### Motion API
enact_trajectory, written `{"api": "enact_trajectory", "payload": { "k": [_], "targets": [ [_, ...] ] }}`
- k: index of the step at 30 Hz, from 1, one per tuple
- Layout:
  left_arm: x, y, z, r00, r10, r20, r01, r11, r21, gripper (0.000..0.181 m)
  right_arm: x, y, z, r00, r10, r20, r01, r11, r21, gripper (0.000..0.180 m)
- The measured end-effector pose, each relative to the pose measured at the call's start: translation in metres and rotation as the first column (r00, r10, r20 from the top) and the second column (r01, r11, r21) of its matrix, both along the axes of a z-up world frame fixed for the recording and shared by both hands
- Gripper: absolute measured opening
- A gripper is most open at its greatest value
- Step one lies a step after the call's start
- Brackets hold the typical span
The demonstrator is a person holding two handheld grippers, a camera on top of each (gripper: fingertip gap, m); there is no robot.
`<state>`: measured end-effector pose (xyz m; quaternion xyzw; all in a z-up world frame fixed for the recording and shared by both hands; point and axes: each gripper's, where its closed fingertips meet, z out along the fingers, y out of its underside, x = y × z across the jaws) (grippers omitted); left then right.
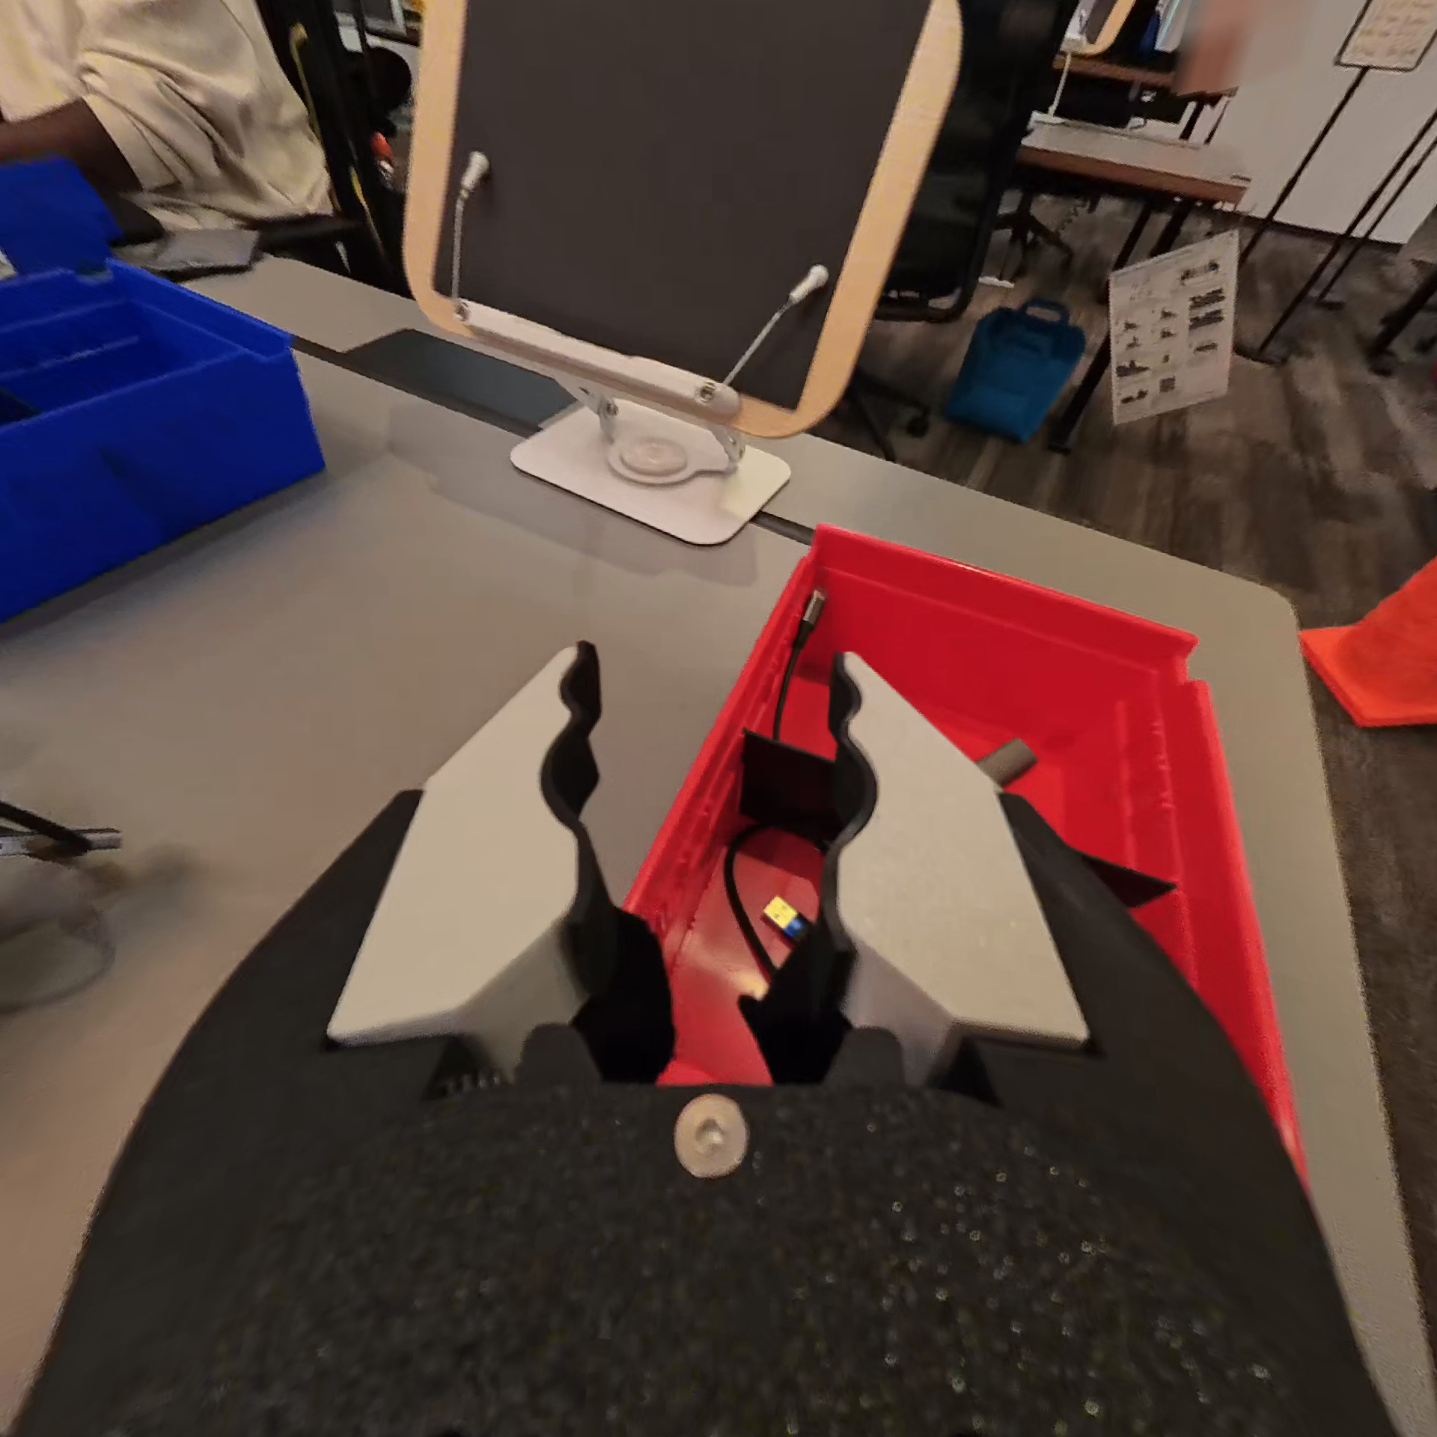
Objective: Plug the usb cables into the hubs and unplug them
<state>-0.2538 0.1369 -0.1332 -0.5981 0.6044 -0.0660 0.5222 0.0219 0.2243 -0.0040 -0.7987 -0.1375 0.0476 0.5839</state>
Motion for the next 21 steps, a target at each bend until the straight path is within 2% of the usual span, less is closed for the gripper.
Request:
{"api": "enact_trajectory", "payload": {
  "k": [2, 5, 9, 15, 21],
  "targets": [
    [0.000, 0.001, -0.001, 1.000, 0.003, -0.003, -0.003, 1.000, -0.004, 0.010, -0.006, 0.000, -0.002, 0.999, 0.010, -0.044, -0.010, 1.000, -0.010, 0.071],
    [-0.001, 0.002, -0.002, 1.000, 0.006, -0.003, -0.006, 1.000, -0.007, 0.010, -0.016, 0.000, -0.011, 0.993, 0.027, -0.118, -0.035, 0.997, -0.072, 0.070],
    [-0.002, 0.002, -0.002, 1.000, 0.007, -0.002, -0.007, 1.000, -0.008, 0.010, -0.009, 0.001, -0.018, 0.997, -0.045, -0.058, 0.040, 0.996, -0.082, 0.068],
    [-0.002, 0.004, -0.004, 1.000, 0.008, -0.003, -0.008, 1.000, -0.013, 0.010, -0.007, -0.006, 0.008, 0.967, -0.139, 0.214, 0.106, 0.982, 0.159, 0.043],
    [-0.002, 0.004, -0.004, 1.000, 0.009, -0.003, -0.009, 1.000, -0.014, 0.010, -0.029, -0.013, 0.013, 0.944, -0.133, 0.300, 0.061, 0.970, 0.237, 0.014]
  ]
}}
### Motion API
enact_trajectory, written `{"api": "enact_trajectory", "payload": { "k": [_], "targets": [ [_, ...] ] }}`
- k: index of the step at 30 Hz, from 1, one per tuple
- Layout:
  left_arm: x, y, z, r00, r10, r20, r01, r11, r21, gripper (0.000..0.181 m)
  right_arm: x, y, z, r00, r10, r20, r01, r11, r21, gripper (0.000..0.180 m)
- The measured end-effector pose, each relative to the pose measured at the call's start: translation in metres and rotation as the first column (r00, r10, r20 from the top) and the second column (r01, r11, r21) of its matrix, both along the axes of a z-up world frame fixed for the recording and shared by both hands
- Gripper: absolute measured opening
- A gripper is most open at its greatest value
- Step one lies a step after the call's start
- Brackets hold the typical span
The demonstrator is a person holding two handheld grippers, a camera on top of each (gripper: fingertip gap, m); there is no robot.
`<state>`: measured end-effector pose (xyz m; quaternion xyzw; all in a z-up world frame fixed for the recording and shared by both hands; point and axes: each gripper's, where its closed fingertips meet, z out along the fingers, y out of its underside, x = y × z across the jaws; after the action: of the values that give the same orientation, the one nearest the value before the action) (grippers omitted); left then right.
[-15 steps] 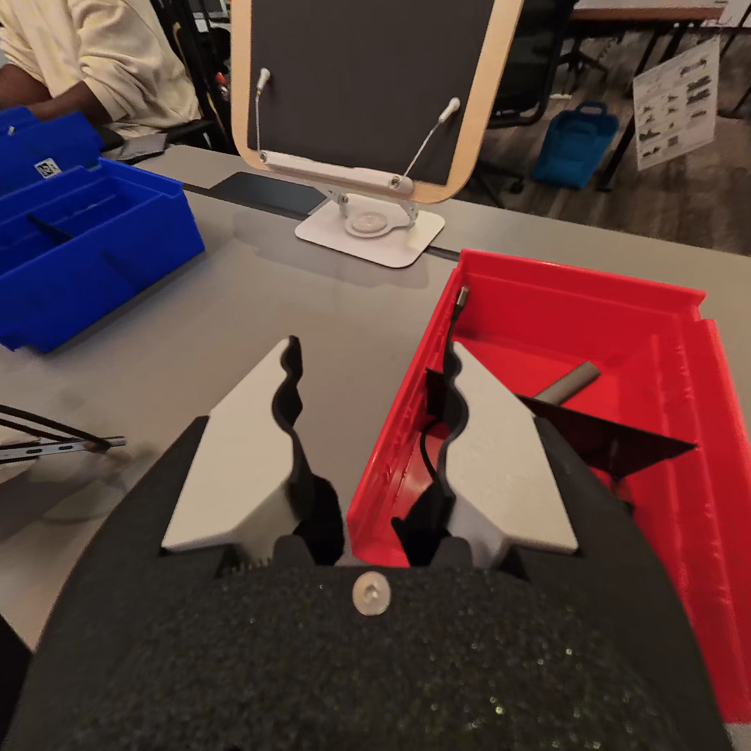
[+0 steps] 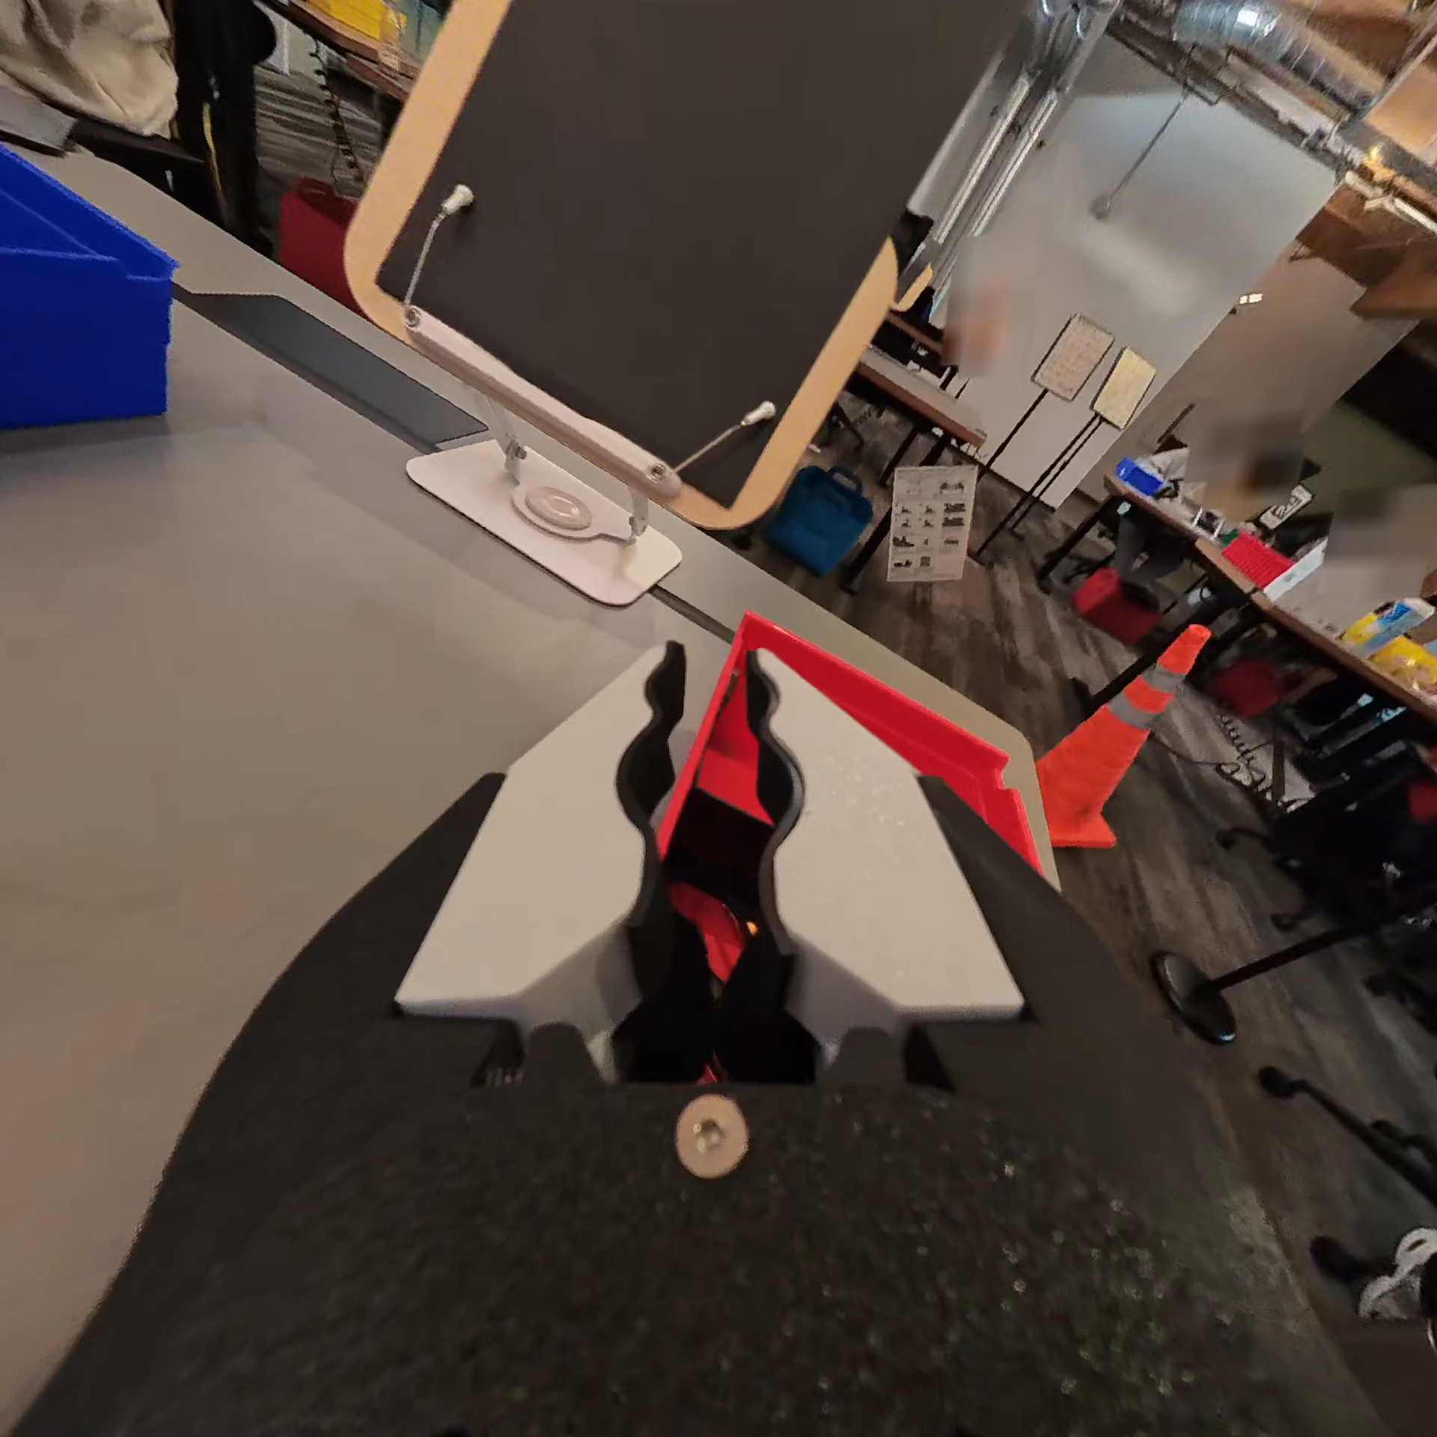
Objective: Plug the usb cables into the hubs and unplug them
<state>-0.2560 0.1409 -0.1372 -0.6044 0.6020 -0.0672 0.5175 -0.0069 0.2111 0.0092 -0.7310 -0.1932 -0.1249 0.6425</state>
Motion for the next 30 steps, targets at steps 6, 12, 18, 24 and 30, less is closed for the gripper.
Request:
{"api": "enact_trajectory", "payload": {
  "k": [6, 12, 18, 24, 30],
  "targets": [
    [-0.001, 0.001, 0.001, 1.000, 0.007, 0.004, -0.007, 1.000, 0.002, 0.010, -0.042, -0.010, -0.001, 0.990, 0.123, 0.075, -0.128, 0.990, 0.063, 0.001],
    [-0.003, 0.005, 0.004, 0.999, 0.026, 0.028, -0.026, 1.000, -0.003, 0.009, -0.093, -0.022, -0.025, 0.959, 0.267, 0.099, -0.275, 0.959, 0.074, 0.000],
    [-0.009, 0.015, 0.028, 0.966, 0.091, 0.241, -0.066, 0.991, -0.113, 0.010, -0.173, -0.042, -0.068, 0.827, 0.526, -0.200, -0.551, 0.829, -0.100, 0.005],
    [-0.026, 0.029, 0.046, 0.954, 0.116, 0.275, -0.132, 0.991, 0.038, 0.009, -0.226, -0.067, -0.079, 0.596, 0.642, -0.483, -0.781, 0.603, -0.163, 0.023],
    [-0.014, 0.012, 0.060, 0.978, 0.056, 0.202, -0.114, 0.950, 0.290, 0.009, -0.237, -0.049, -0.087, 0.553, 0.493, -0.672, -0.719, 0.689, -0.086, 0.029]
  ]
}}
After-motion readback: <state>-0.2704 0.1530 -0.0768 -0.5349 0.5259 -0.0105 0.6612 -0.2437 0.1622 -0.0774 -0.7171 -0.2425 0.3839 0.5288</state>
